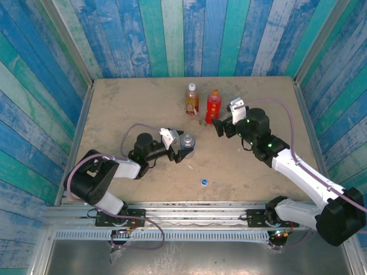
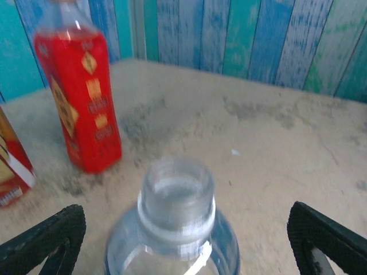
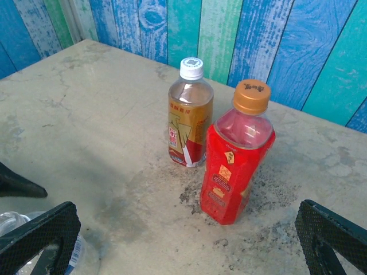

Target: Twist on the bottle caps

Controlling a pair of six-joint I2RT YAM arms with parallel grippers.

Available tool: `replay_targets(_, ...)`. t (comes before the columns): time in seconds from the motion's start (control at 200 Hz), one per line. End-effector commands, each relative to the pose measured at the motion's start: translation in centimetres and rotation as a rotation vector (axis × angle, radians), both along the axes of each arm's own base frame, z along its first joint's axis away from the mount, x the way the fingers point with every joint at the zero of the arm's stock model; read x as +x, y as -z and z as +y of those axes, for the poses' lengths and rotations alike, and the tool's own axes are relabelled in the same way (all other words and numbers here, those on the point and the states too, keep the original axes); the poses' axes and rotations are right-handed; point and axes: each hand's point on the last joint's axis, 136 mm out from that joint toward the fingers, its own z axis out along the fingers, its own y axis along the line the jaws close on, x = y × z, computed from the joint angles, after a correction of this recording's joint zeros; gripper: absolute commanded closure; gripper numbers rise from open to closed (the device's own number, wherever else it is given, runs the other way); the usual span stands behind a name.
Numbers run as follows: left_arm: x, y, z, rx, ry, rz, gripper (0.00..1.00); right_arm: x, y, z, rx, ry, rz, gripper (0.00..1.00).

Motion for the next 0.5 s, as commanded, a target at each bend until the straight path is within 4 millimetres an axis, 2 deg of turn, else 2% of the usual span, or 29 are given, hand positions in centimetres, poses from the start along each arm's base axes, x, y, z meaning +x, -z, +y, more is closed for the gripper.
replay_targets(0.0, 0.1, -1.9, 0.5, -0.087, -0.038, -0.109, 0.06, -0.4, 0.4, 0.0, 0.013, -0.010, 0.015, 0.00)
replay_targets(0.335, 0.0, 0.7, -0.1, -0.122, 0.003, -0.069, 0.06, -1.4, 0.6, -0.4, 0.038, -0.014, -0.003, 0.00)
replay_targets(0.496, -0.3, 1.5, -0.7, -0.104, 0.050, -0.067, 0.02, -1.5, 0.5, -0.5, 0.037, -0.014, -0.005, 0.00)
